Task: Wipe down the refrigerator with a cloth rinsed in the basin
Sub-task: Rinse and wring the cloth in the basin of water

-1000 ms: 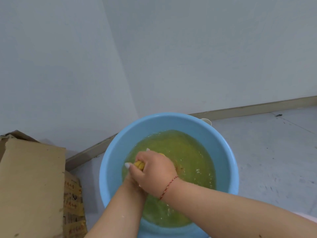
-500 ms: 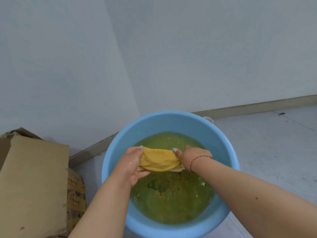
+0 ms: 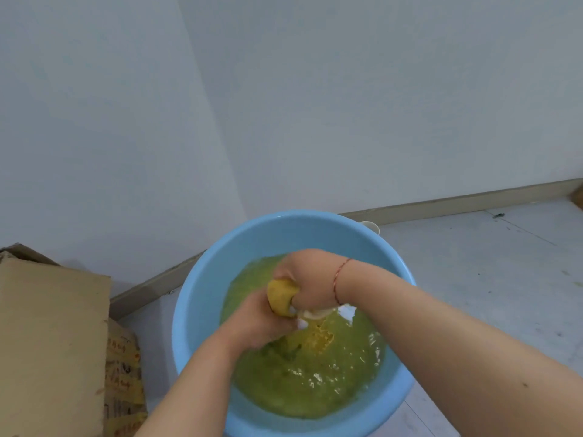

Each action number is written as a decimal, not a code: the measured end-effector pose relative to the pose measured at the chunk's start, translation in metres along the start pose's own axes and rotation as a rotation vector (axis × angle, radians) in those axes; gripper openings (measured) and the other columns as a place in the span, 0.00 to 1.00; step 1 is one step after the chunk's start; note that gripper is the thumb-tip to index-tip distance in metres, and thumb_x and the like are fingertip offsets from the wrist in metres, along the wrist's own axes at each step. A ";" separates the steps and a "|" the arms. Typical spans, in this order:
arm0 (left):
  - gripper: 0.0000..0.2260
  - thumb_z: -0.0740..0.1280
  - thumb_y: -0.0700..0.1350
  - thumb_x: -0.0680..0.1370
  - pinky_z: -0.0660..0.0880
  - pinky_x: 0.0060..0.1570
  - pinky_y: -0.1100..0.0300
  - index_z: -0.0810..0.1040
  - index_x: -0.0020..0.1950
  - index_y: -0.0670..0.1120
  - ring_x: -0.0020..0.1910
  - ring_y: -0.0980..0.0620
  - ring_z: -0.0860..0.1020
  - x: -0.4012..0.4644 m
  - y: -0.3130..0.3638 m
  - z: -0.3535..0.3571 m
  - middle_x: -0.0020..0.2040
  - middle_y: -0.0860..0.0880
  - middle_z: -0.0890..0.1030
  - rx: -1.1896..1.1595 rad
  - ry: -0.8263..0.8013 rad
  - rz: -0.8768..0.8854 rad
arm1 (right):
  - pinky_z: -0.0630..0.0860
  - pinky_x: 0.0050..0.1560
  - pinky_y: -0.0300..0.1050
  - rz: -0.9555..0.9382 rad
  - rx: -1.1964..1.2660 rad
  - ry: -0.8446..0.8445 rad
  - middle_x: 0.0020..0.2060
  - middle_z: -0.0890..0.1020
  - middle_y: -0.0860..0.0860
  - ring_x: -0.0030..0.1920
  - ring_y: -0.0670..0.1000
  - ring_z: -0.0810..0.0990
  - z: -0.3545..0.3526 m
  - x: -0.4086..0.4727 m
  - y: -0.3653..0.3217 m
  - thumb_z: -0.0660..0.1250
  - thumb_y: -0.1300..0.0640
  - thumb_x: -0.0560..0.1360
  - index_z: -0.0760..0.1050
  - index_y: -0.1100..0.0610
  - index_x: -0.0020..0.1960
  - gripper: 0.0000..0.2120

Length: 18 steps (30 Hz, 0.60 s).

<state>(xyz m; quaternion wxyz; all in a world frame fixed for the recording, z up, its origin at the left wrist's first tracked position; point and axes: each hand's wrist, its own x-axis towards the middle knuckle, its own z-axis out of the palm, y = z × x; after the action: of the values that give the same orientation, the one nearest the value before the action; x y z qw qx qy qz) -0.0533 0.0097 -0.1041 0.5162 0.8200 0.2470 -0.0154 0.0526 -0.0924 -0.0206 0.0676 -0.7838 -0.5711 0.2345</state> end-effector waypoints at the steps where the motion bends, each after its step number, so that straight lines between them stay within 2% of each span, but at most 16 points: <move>1: 0.11 0.77 0.42 0.68 0.77 0.41 0.63 0.81 0.47 0.49 0.39 0.59 0.80 0.000 0.000 0.000 0.40 0.54 0.84 -0.073 0.020 0.017 | 0.69 0.40 0.43 -0.004 0.078 0.039 0.36 0.72 0.44 0.43 0.50 0.72 -0.008 -0.002 0.003 0.69 0.58 0.71 0.72 0.47 0.46 0.09; 2: 0.10 0.77 0.43 0.69 0.77 0.41 0.61 0.81 0.48 0.50 0.39 0.57 0.79 -0.002 0.002 -0.001 0.39 0.55 0.83 -0.144 0.027 0.036 | 0.70 0.41 0.42 0.006 0.178 0.078 0.36 0.73 0.43 0.43 0.49 0.74 -0.013 -0.003 0.008 0.71 0.58 0.70 0.70 0.45 0.41 0.12; 4: 0.12 0.77 0.46 0.68 0.75 0.40 0.60 0.80 0.49 0.51 0.38 0.55 0.79 -0.004 0.005 -0.005 0.38 0.56 0.81 -0.244 0.040 0.063 | 0.72 0.42 0.42 0.039 0.414 0.157 0.35 0.76 0.44 0.40 0.47 0.75 -0.019 -0.002 0.027 0.73 0.60 0.68 0.71 0.46 0.38 0.13; 6: 0.17 0.78 0.47 0.65 0.76 0.42 0.57 0.79 0.52 0.51 0.42 0.52 0.81 -0.006 0.010 -0.008 0.42 0.52 0.83 -0.333 0.070 0.066 | 0.74 0.44 0.45 0.074 0.620 0.227 0.36 0.78 0.47 0.39 0.48 0.76 -0.016 0.001 0.050 0.74 0.62 0.67 0.75 0.49 0.40 0.11; 8: 0.24 0.78 0.43 0.62 0.78 0.42 0.54 0.78 0.56 0.48 0.44 0.48 0.81 -0.005 0.016 -0.010 0.47 0.45 0.83 -0.549 0.116 0.050 | 0.76 0.43 0.47 0.126 0.867 0.247 0.37 0.79 0.51 0.38 0.50 0.78 -0.003 0.003 0.067 0.73 0.65 0.68 0.77 0.52 0.42 0.10; 10: 0.26 0.75 0.34 0.63 0.80 0.40 0.52 0.75 0.58 0.46 0.40 0.46 0.81 -0.003 0.025 -0.010 0.47 0.41 0.81 -0.849 0.179 0.030 | 0.77 0.41 0.48 0.180 1.118 0.201 0.39 0.80 0.55 0.37 0.52 0.78 0.019 0.008 0.070 0.70 0.68 0.70 0.78 0.56 0.45 0.09; 12: 0.20 0.69 0.31 0.69 0.80 0.40 0.52 0.75 0.58 0.45 0.37 0.47 0.81 -0.002 0.034 -0.012 0.42 0.42 0.80 -1.119 0.237 0.000 | 0.77 0.50 0.55 0.202 1.379 0.111 0.44 0.80 0.59 0.42 0.56 0.79 0.042 0.013 0.057 0.68 0.68 0.69 0.77 0.58 0.50 0.11; 14: 0.15 0.64 0.33 0.72 0.78 0.50 0.49 0.74 0.57 0.43 0.43 0.45 0.79 -0.003 0.036 -0.014 0.42 0.42 0.77 -1.402 0.233 -0.004 | 0.71 0.61 0.57 0.171 1.660 0.027 0.50 0.79 0.60 0.49 0.58 0.78 0.059 0.018 0.036 0.66 0.62 0.67 0.76 0.60 0.55 0.16; 15: 0.17 0.64 0.36 0.70 0.74 0.57 0.46 0.73 0.58 0.42 0.49 0.43 0.77 -0.002 0.036 -0.014 0.45 0.42 0.76 -1.530 0.208 0.001 | 0.70 0.63 0.57 0.149 1.763 -0.010 0.52 0.80 0.60 0.52 0.58 0.78 0.065 0.019 0.026 0.67 0.58 0.68 0.77 0.61 0.57 0.18; 17: 0.21 0.61 0.39 0.66 0.69 0.64 0.45 0.71 0.59 0.40 0.56 0.41 0.75 -0.006 0.038 -0.013 0.49 0.41 0.74 -1.632 0.145 0.011 | 0.72 0.62 0.60 0.167 1.826 -0.054 0.54 0.81 0.59 0.57 0.60 0.79 0.073 0.022 0.012 0.71 0.52 0.70 0.76 0.61 0.61 0.22; 18: 0.21 0.59 0.38 0.65 0.71 0.62 0.47 0.72 0.58 0.39 0.54 0.42 0.76 -0.007 0.038 -0.010 0.48 0.41 0.76 -1.595 0.082 0.035 | 0.75 0.58 0.61 0.221 1.803 -0.081 0.52 0.82 0.60 0.55 0.61 0.80 0.074 0.021 0.010 0.73 0.52 0.69 0.76 0.61 0.60 0.24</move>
<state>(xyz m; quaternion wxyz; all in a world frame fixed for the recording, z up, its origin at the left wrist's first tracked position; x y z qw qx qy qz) -0.0460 0.0023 -0.0650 0.9379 0.2070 0.1894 0.2040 0.0334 -0.0877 -0.0954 0.6121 -0.4752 -0.0946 0.6250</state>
